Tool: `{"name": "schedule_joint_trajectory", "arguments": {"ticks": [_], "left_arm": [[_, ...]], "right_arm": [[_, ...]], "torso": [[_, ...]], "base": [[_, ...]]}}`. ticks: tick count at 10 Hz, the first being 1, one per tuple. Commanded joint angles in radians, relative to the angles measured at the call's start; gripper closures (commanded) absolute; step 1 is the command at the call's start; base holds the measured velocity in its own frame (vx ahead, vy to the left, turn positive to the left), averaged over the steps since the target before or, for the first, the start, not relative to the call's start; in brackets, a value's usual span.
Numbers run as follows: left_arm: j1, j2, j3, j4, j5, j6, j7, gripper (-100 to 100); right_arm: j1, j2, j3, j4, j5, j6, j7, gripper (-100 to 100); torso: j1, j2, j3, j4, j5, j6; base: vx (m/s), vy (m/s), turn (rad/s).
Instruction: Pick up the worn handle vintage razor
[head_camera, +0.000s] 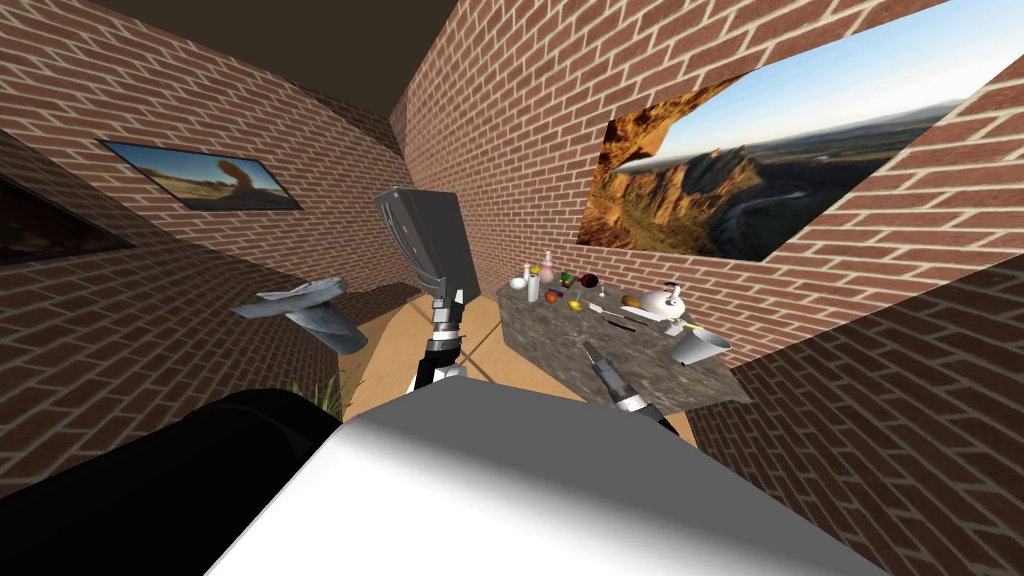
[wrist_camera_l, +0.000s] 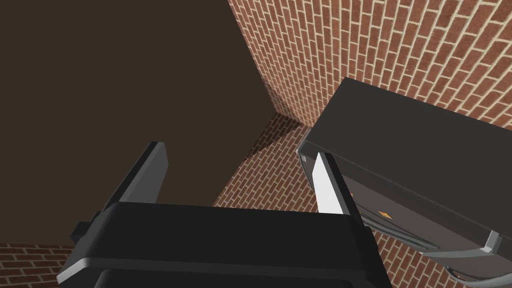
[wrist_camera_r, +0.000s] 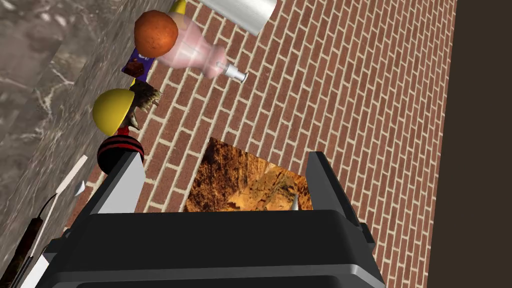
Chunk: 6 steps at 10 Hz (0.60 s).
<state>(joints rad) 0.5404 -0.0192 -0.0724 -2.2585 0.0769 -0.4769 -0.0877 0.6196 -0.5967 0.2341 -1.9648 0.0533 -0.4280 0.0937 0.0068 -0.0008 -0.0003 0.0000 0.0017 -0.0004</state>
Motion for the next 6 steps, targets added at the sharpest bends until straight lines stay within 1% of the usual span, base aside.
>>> {"name": "schedule_joint_trajectory", "arguments": {"ticks": [1,2,3,4,5,6], "left_arm": [[0.000,0.000,0.000,0.000,0.000,0.000,0.000,0],[0.000,0.000,0.000,0.000,0.000,0.000,0.000,0],[0.000,0.000,0.000,0.000,0.000,0.000,0.000,0],[0.000,0.000,0.000,0.000,0.000,0.000,0.000,0],[0.000,0.000,0.000,0.000,0.000,0.000,0.000,0],[0.000,0.000,0.000,0.000,0.000,0.000,0.000,0]], "right_arm": [[0.015,-0.030,0.012,0.020,0.013,0.000,0.014,-100],[0.027,-0.073,0.030,0.072,0.033,-0.004,0.032,-100],[0.027,-0.083,0.030,0.075,0.033,-0.004,0.032,-100],[0.038,-0.122,0.049,0.116,0.055,-0.008,0.049,-100],[0.038,-0.139,0.049,0.131,0.055,-0.008,0.049,-100],[0.050,-0.174,0.067,0.169,0.077,-0.014,0.065,-100]], "torso": [[0.000,0.000,0.000,0.000,0.000,0.000],[-0.001,0.000,0.000,0.000,0.000,0.000],[-0.001,0.000,0.000,0.000,0.000,0.000],[-0.001,0.000,0.000,0.000,0.000,0.000],[-0.001,0.000,0.000,0.000,0.000,0.000],[-0.002,0.000,0.000,0.000,0.000,0.000]], "base": [[-0.002,0.077,0.003],[-0.010,0.094,0.026],[-0.008,0.085,0.014],[-0.005,0.094,0.033],[0.004,0.077,0.015],[0.018,0.089,0.047]]}}
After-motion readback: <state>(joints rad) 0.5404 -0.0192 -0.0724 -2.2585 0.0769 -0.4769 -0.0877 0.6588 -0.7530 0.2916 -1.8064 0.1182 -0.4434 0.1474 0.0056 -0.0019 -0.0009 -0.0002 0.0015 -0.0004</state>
